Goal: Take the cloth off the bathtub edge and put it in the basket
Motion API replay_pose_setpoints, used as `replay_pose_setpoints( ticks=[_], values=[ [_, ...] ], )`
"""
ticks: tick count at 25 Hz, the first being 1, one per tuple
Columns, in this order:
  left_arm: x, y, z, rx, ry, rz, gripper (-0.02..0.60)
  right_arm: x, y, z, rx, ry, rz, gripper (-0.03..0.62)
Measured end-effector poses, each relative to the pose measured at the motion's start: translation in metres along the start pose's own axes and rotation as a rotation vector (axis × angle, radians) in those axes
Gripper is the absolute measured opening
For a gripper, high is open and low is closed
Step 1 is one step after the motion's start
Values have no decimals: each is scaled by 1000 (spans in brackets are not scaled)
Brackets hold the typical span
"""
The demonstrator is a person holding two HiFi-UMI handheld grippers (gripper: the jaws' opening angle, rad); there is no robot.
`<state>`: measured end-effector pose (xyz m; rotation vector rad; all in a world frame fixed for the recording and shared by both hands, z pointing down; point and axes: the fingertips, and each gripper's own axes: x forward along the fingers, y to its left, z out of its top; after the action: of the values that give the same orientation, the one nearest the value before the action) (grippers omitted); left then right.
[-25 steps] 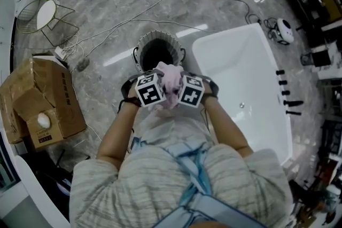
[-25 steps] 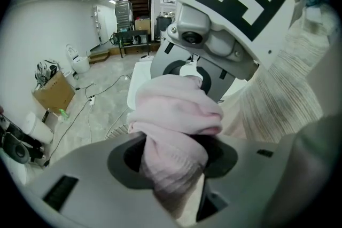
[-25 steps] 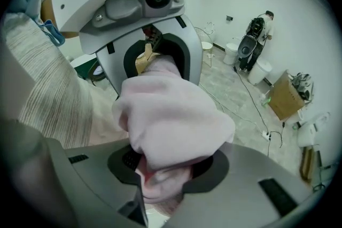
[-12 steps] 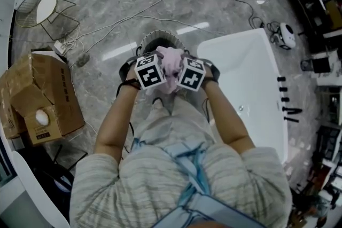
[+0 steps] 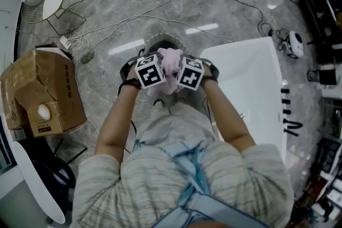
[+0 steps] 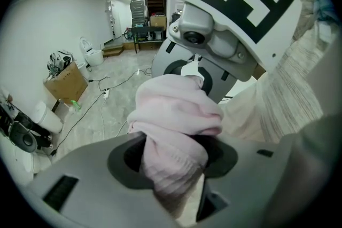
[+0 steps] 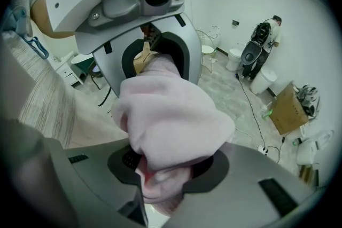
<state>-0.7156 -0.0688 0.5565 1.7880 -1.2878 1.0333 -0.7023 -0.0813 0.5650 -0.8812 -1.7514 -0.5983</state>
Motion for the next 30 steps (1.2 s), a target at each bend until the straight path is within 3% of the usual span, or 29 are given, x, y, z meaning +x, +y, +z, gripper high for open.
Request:
replay_pose_setpoints(
  ticks=[14,30],
  values=[
    [4,42,13,-66,19,33,215,2,-46,2,-60,-19,26,155],
    [20,83,8,-76,46,49,215,24,-85,6,-98,-25,18,156]
  ],
)
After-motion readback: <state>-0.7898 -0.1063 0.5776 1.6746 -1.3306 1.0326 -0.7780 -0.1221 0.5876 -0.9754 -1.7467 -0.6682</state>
